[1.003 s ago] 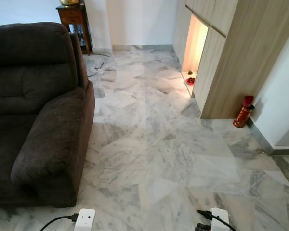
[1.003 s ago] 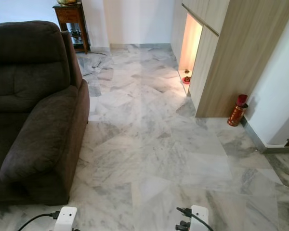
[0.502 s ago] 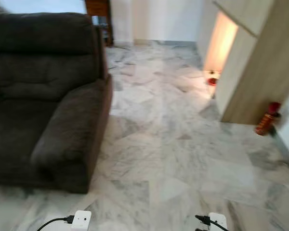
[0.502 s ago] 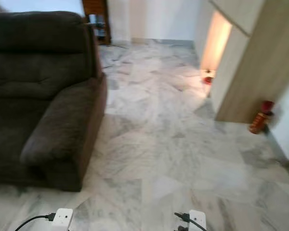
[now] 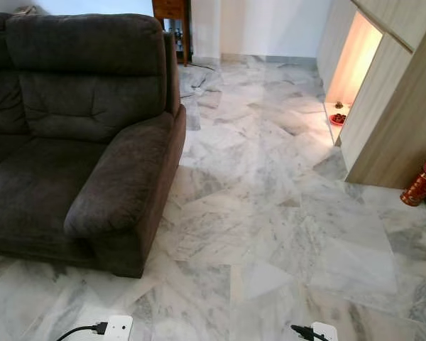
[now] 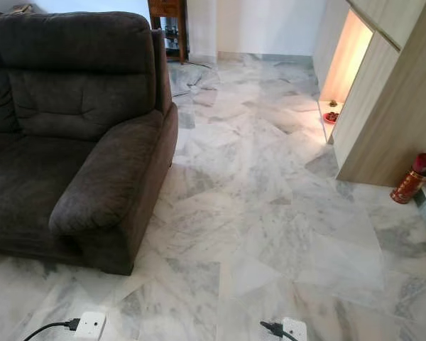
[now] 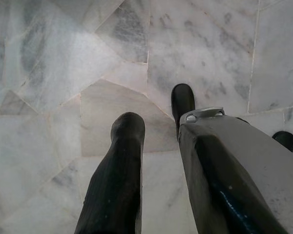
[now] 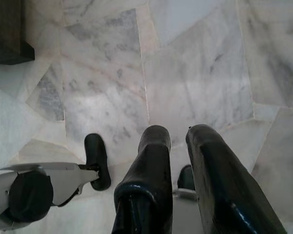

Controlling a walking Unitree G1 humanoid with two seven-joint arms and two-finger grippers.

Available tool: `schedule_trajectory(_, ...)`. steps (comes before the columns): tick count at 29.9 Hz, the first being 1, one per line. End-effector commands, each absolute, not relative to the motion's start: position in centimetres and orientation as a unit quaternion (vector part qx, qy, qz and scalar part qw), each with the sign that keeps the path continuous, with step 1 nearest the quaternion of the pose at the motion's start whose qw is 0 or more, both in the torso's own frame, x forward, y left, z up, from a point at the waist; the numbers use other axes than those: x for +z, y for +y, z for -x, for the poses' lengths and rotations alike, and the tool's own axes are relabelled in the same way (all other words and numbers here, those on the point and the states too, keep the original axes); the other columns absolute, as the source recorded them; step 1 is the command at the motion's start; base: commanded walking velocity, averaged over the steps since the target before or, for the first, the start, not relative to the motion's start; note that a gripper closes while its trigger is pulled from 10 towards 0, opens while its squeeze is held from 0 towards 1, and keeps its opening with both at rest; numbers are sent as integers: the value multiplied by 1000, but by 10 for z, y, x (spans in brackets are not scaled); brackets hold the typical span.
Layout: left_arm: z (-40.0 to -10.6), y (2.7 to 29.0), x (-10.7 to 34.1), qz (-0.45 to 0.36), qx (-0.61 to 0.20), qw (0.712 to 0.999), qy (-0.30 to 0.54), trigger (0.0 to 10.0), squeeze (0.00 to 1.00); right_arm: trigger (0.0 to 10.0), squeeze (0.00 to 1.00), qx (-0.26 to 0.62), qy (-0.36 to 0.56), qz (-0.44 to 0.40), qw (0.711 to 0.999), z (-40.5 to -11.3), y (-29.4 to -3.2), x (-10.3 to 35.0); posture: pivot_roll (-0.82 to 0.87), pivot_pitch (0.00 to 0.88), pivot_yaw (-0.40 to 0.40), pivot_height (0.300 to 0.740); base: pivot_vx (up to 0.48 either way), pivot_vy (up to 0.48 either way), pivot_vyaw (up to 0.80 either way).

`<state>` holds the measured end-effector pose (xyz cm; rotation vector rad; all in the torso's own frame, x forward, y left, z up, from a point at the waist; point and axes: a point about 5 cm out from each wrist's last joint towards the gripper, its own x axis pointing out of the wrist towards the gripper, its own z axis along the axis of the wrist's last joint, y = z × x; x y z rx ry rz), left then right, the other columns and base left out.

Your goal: Move the pillow to the sofa from floor

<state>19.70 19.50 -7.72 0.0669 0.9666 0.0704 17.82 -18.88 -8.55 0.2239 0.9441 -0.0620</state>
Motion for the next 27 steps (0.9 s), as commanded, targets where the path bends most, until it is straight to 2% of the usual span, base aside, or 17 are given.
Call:
schedule_trajectory(1, -190, 200, -80, -31, 44, 879, 473, 10000, 0, 10000, 0, -27, 456, -117, 882, -175, -178, -88, 29, 66, 34, 740, 0, 277, 0)
schedule_trajectory(6, -190, 201, -80, -38, 44, 880, 472, 10000, 0, 10000, 0, -11, 468, -111, 877, -174, -154, -91, 28, 77, 40, 740, 0, 385, 0)
schedule_trajectory(11, -190, 203, -80, -39, 48, 880, 472, 10000, 0, 10000, 0, -13, 466, -115, 877, -176, -156, -90, 32, 87, 41, 740, 0, 394, 0)
schedule_trajectory(18, -190, 204, -80, -43, 44, 879, 473, 10000, 0, 10000, 0, -9, 464, -118, 878, -182, -143, -88, 33, 103, 53, 740, 0, 417, 0)
schedule_trajectory(20, -189, 205, -80, -43, 45, 879, 473, 10000, 0, 10000, 0, -16, 463, -121, 878, -178, -161, -89, 32, 109, 55, 740, 0, 416, 0)
schedule_trajectory(27, -190, 205, -79, -39, 50, 880, 472, 10000, 0, 10000, 0, -19, 466, -116, 877, -174, -172, -90, 28, 132, 50, 740, 0, 414, 0)
